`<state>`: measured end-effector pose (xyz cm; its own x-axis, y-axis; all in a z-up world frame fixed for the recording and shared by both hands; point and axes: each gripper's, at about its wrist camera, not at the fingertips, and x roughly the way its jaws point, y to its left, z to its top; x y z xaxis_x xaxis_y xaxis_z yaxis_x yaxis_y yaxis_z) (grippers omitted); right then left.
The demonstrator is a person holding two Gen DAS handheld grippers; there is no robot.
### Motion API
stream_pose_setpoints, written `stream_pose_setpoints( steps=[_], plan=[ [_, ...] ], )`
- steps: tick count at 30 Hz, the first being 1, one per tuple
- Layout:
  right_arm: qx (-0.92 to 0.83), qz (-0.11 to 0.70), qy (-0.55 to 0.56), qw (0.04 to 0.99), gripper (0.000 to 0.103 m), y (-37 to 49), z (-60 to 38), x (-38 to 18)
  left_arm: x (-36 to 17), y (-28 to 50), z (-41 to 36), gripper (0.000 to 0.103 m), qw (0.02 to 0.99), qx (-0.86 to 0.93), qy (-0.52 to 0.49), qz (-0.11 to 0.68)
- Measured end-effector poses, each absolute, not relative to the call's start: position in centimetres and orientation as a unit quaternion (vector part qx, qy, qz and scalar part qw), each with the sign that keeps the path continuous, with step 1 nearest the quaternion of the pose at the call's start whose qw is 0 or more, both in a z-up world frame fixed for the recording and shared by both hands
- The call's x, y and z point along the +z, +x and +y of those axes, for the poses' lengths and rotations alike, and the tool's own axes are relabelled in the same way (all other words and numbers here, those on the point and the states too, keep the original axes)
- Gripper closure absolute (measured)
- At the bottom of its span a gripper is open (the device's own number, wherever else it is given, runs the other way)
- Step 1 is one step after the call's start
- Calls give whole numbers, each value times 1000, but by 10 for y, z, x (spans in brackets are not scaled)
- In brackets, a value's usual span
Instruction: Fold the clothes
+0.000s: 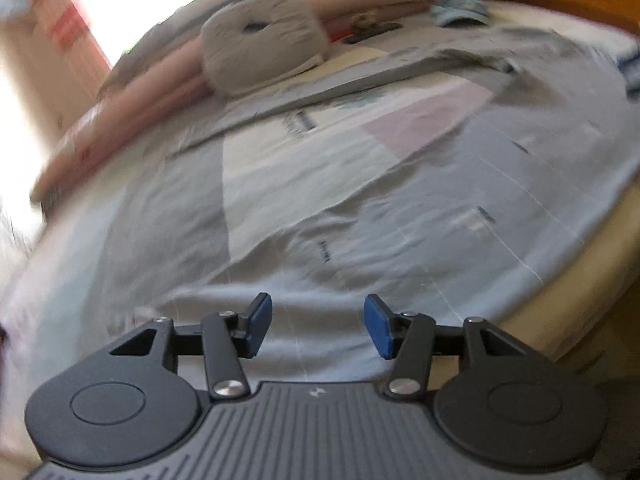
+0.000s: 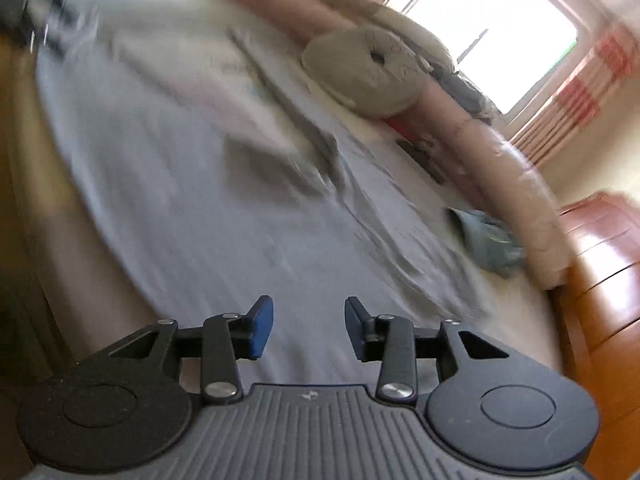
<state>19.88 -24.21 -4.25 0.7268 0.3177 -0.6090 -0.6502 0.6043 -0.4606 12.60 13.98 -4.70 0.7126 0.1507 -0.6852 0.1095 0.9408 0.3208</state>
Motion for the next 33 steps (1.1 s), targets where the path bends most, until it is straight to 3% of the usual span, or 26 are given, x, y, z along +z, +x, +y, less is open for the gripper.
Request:
stream_pose_setpoints(
  steps=[11,13,23,24,26,27,28,33],
  plan=[
    [362,279,-240,857,49,237,-172,-31,-31,99,260,52,903,136,-132,385],
    [362,292,-213,859,49,247,-165,-24,-35,97,284,57,892,164,-180,380],
    [335,328,-126,874,43,283,-133,9,-60,98,351,58,856,211,-302,361],
    [332,328,-123,876,43,286,-129,11,-62,103,353,60,858,211,-300,359],
    [329,322,-124,879,42,289,-118,16,-63,112,352,81,861,223,-277,363],
    [327,319,-125,881,42,291,-112,19,-62,116,349,82,863,233,-257,368],
    [325,314,-129,883,42,292,-106,22,-59,115,345,90,865,235,-249,366],
    [330,300,-143,884,40,294,-78,32,-49,96,340,92,864,248,-244,365]
  ],
)
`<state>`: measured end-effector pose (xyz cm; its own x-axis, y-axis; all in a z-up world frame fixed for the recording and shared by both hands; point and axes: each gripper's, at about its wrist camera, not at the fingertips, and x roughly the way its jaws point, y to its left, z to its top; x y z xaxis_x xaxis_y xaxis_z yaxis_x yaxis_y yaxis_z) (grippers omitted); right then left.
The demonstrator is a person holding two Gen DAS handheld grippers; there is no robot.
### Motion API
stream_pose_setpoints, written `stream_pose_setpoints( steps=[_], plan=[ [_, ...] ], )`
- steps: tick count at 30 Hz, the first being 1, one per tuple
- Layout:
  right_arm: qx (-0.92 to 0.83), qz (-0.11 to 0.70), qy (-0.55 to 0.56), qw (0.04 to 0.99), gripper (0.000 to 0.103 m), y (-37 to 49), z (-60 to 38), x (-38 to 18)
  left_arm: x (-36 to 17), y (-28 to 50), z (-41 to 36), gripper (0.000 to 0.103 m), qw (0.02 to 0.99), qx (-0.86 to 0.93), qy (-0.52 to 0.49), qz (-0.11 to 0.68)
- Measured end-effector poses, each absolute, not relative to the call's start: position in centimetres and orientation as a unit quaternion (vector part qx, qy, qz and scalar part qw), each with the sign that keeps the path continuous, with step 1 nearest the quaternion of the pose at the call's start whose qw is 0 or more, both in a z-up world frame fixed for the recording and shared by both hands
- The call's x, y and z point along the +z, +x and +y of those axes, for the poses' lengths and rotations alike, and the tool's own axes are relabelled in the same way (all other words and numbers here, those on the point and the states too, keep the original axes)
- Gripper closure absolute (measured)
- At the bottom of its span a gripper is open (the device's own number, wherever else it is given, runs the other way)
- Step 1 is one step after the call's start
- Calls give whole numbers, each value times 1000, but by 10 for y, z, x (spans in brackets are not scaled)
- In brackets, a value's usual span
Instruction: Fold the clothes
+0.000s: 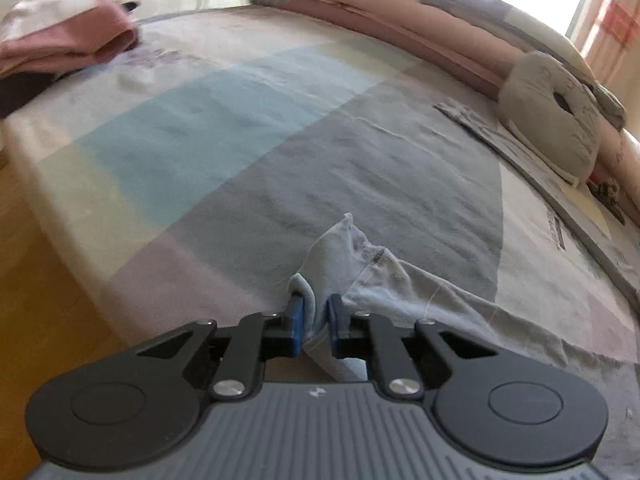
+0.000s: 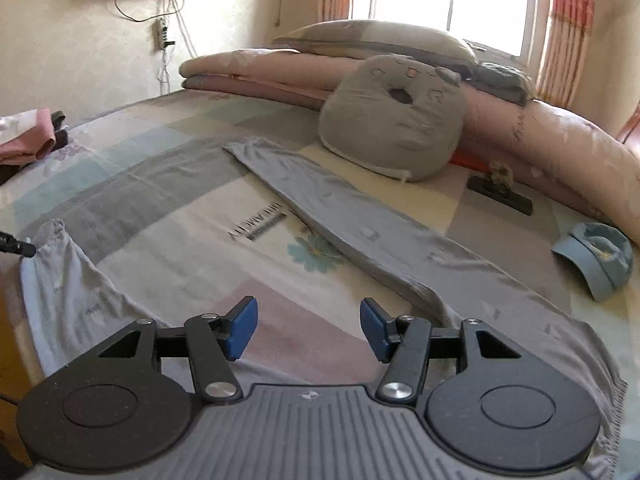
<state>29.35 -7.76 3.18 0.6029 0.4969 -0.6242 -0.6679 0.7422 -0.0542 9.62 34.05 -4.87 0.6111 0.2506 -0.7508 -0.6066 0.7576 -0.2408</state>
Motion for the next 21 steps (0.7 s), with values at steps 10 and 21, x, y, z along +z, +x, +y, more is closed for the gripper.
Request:
stream_pose_setpoints(
  steps=[10,21],
  plan=[
    [328,340,-153,868,35,309,-33,20,-19,91,359,72,876,267,-187,356],
    [247,415,-132,865,22,294,-42,10,-45,140,344,55,881,115,-189,417]
  ],
)
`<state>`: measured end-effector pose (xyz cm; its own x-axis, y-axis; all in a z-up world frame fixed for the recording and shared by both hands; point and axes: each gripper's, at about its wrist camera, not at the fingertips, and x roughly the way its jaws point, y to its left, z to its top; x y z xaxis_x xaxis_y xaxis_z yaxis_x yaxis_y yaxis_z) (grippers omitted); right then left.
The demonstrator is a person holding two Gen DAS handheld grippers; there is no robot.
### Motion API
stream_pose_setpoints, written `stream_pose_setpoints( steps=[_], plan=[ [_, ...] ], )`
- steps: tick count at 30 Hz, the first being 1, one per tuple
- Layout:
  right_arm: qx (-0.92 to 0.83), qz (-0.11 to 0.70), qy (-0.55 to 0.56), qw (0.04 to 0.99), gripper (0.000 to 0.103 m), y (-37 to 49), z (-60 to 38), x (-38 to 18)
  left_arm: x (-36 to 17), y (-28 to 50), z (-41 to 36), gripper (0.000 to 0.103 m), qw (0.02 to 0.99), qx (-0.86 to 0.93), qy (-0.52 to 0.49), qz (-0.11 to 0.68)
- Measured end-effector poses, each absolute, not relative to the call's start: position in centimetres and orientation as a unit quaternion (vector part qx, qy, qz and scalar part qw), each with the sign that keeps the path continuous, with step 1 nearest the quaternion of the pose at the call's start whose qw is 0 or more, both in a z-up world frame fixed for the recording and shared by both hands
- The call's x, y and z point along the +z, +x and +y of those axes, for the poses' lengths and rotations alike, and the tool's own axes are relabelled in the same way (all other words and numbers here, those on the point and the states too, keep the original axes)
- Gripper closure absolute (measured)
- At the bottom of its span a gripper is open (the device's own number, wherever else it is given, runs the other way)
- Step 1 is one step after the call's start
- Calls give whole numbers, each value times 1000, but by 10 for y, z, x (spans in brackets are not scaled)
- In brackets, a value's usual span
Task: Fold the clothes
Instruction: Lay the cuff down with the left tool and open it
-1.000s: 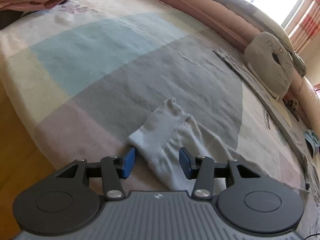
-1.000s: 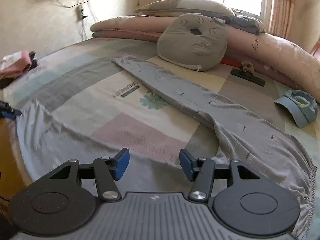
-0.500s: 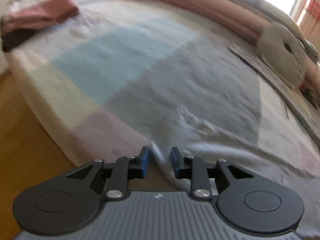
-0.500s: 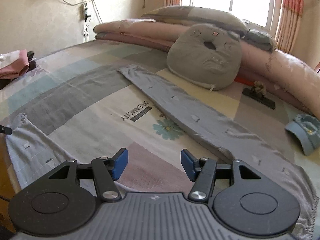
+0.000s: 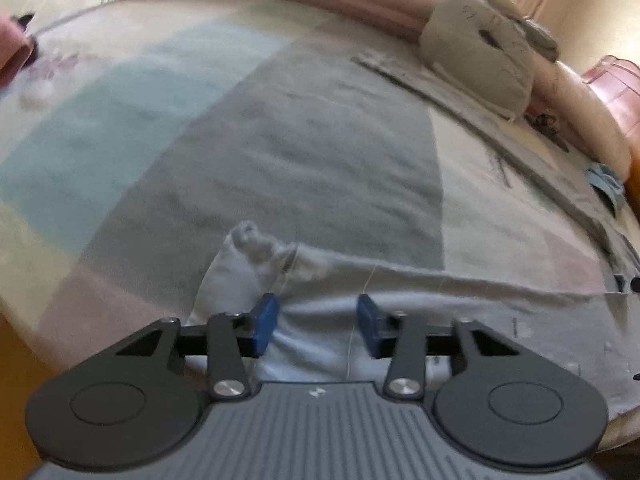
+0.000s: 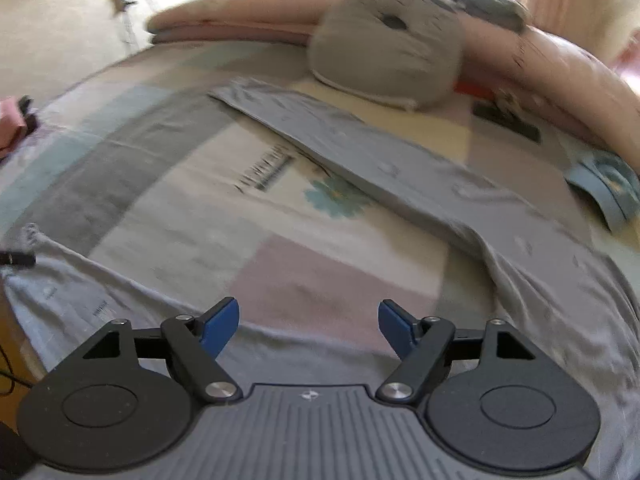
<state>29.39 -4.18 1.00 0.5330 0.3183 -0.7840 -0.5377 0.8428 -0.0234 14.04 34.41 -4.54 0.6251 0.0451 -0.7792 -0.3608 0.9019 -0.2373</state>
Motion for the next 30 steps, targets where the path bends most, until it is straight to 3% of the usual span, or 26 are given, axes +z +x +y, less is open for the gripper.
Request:
stream_pose_setpoints(
  steps=[4,7,16,23,26,30],
  plan=[
    [183,436,-139,870,5,285,-68,7,-22,164,345,51,901,103,-137,398],
    [139,449,-135,873,0,278,-93,3,-16,184,334,48,913,74,-126,382],
    [101,503,-91,854,0,278,-143,-68,-13,184,286,46,916,38,-115,383],
    [122,468,-61,873,0,270,-156,-73,1,174,266,43,919,70,-88,379],
    [141,472,-59,868,0,273,-159,-68,12,175,254,36,927,77,-76,359],
    [214,481,5,850,0,295,-172,-48,23,181,235,35,933,99,-69,338]
  ],
)
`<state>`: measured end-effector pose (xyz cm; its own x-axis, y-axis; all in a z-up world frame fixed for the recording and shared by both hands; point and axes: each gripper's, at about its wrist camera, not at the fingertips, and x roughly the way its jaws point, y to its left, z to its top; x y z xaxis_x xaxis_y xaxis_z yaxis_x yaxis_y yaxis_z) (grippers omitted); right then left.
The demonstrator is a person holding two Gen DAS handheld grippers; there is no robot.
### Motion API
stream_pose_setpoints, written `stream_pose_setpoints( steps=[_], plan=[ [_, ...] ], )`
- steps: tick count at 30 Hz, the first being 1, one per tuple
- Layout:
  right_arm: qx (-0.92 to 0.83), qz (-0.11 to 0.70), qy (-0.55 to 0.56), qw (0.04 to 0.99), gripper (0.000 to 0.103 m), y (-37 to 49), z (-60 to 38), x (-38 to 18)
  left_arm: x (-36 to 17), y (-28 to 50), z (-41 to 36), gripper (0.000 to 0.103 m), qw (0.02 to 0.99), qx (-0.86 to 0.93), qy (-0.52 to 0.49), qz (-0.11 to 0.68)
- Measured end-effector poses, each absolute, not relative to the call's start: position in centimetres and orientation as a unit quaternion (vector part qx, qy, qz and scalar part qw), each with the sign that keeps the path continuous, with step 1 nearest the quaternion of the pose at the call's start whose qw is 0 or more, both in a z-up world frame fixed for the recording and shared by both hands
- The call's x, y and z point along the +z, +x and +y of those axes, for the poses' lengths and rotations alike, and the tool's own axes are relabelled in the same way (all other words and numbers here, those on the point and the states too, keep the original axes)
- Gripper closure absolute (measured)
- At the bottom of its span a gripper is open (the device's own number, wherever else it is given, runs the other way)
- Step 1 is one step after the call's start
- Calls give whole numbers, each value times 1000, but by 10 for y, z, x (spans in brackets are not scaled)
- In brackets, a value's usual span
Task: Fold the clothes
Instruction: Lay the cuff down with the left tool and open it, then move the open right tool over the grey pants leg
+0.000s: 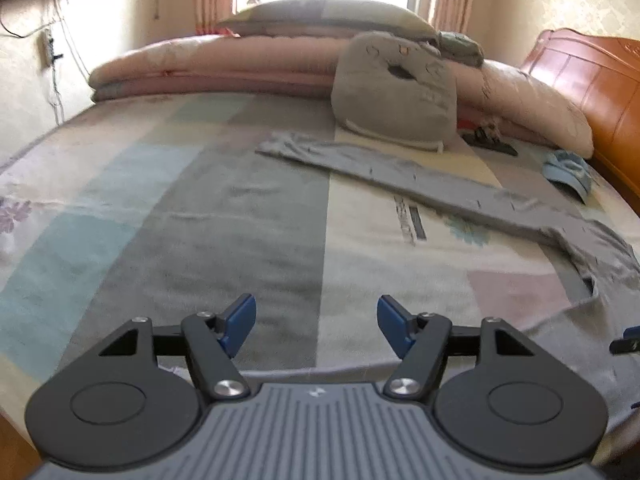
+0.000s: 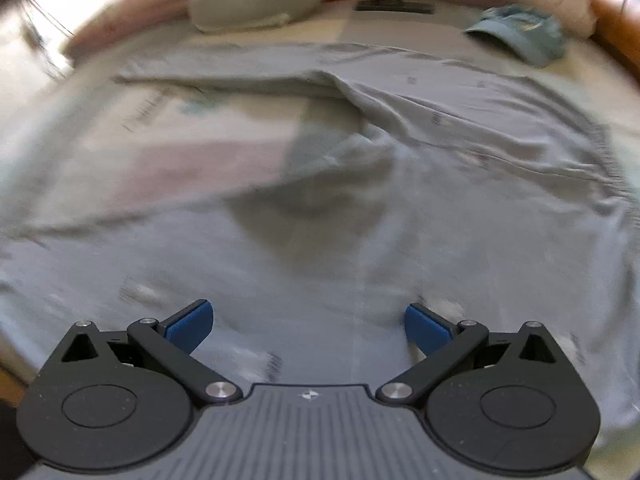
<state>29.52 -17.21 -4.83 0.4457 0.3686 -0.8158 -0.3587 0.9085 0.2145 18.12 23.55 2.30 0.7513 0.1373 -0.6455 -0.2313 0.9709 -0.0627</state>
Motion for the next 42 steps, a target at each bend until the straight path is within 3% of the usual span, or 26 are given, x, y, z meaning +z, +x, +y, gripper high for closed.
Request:
stream_pose_setpoints(
  steps=[8,14,18,23,30,36,42],
  plan=[
    [282,396,20,874,0,400,-169,-11,33,208,185,33,935,120,-73,326],
    [315,425,48,847,0,465,-162,-35,38,228,148,31,932,133,-65,330],
    [357,418,44,835,0,469,-158,-46,35,245,136,30,925,142,-63,346],
    [387,469,87,789,0,465,-160,-61,34,263,119,30,920,142,-52,361],
    [433,458,99,769,0,459,-174,-68,28,294,102,30,916,115,-30,383],
    [463,503,123,719,0,488,-186,-58,36,313,77,30,924,84,-2,374],
    [503,476,59,720,0,554,-209,-24,24,332,62,30,919,46,-25,390]
  ],
)
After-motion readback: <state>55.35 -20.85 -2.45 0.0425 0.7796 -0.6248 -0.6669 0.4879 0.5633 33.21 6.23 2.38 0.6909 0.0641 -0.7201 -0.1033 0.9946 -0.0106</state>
